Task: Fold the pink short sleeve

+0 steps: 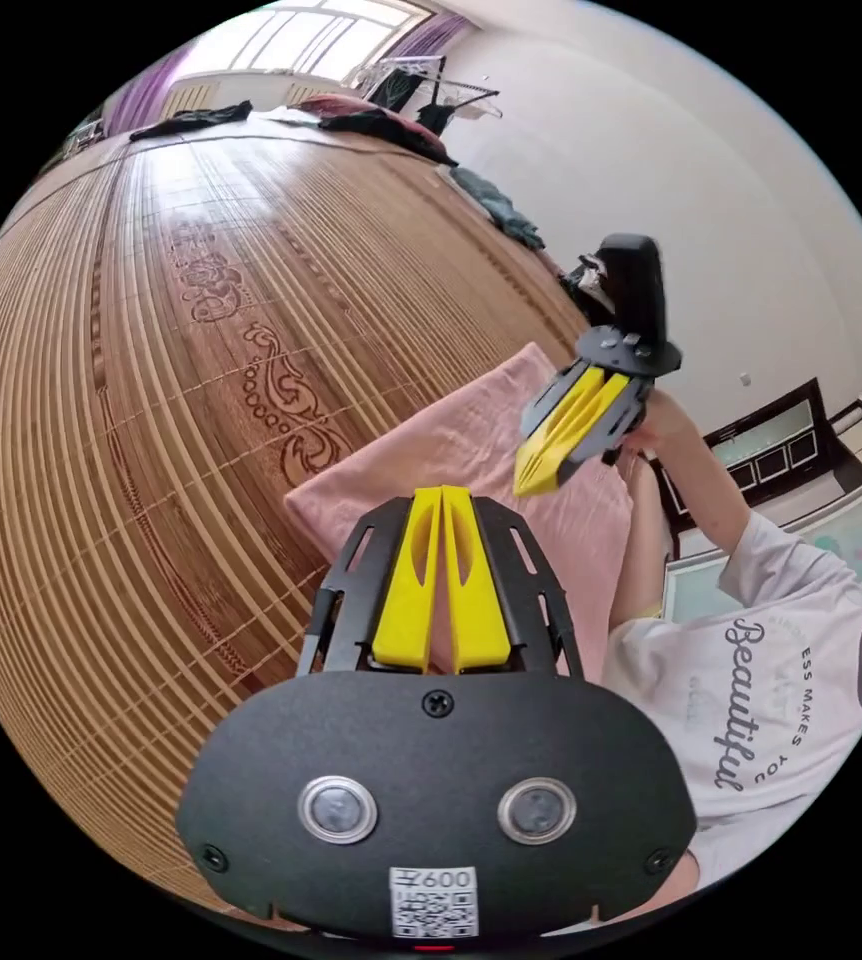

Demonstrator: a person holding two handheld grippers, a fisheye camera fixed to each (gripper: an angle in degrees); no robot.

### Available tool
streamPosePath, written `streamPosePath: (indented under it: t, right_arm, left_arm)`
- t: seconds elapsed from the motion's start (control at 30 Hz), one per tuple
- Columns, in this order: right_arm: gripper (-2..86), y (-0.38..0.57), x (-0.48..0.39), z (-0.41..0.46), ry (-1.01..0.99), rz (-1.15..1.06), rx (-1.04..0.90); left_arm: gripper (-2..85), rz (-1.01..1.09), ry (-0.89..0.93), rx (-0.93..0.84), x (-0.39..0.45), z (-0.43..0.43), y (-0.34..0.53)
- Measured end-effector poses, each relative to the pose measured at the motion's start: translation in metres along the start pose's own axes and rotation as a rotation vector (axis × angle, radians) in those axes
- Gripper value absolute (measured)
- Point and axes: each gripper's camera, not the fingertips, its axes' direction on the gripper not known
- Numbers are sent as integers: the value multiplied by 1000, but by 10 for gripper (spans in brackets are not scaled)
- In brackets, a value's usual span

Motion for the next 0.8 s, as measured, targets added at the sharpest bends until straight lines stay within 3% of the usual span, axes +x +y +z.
streamPosePath:
  t: [0.13, 0.23, 0.37, 0.57, 0.7, 0.8]
  right_arm:
    - [-9, 21, 64, -64, -129, 176, 170]
    - [-9, 54, 92, -117, -79, 295, 289]
    - [-9, 33, 50, -134, 62, 205, 244]
    - [-8, -63, -13, -65, -148, 15, 129]
    - [-8, -97, -17, -16, -114, 16, 6]
    - [-8, -102, 2, -12, -140, 66, 2]
  left_arm:
    - [5, 3, -13, 18, 16, -19, 5]
    - [5, 41, -78, 3, 39, -29, 3]
    - [3, -21, -60, 38, 60, -53, 17]
    - [1, -44, 73, 128, 113, -84, 103]
    - [1, -123, 247, 162, 116, -78, 147]
    - [1, -124, 193, 151, 127, -68, 175]
